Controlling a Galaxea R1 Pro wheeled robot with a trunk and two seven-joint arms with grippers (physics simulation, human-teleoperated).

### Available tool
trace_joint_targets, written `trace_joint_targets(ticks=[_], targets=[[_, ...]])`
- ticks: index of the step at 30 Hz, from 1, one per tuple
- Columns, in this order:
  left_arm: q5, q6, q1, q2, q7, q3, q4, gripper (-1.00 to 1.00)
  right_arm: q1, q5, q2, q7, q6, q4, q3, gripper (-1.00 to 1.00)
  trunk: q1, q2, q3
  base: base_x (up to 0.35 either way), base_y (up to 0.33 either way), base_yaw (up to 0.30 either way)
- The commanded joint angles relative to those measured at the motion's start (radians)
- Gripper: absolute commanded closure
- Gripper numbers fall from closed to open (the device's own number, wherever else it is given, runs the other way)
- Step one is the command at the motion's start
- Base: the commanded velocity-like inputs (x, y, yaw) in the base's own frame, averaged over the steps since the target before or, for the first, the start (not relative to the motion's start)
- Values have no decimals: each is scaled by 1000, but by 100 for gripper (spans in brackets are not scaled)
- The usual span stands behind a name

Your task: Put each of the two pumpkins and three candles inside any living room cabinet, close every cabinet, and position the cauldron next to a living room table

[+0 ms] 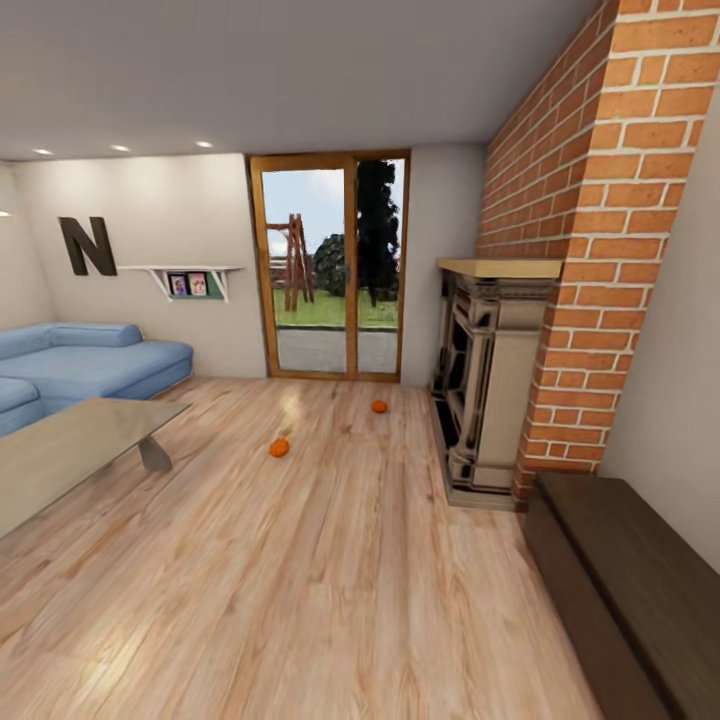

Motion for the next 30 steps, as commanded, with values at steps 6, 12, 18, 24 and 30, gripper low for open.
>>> trace_joint_targets(ticks=[6, 12, 18, 24, 30], targets=[[1, -3, -1, 1, 1, -4, 1, -100, 0, 6, -7, 0, -2, -8, -23, -100, 1, 0, -1, 337, 0, 0], [0, -1, -1, 1, 1, -4, 1, -100, 0, 7, -31, 0, -2, -9, -26, -100, 1, 0, -1, 337, 0, 0], [-1, 5, -12, 1, 3, -3, 1, -100, 0, 7, -30, -1, -2, -9, -25, -100, 1, 0, -1, 337, 0, 0], [-1, 7, -17, 2, 6, -1, 1, -100, 0, 7, -33, 0, -1, -9, -26, -100, 1, 0, -1, 338, 0, 0], [3, 4, -18, 1, 7, 5, 1, -100, 0, 7, -34, -1, -1, -9, -25, -100, 1, 0, -1, 329, 0, 0]])
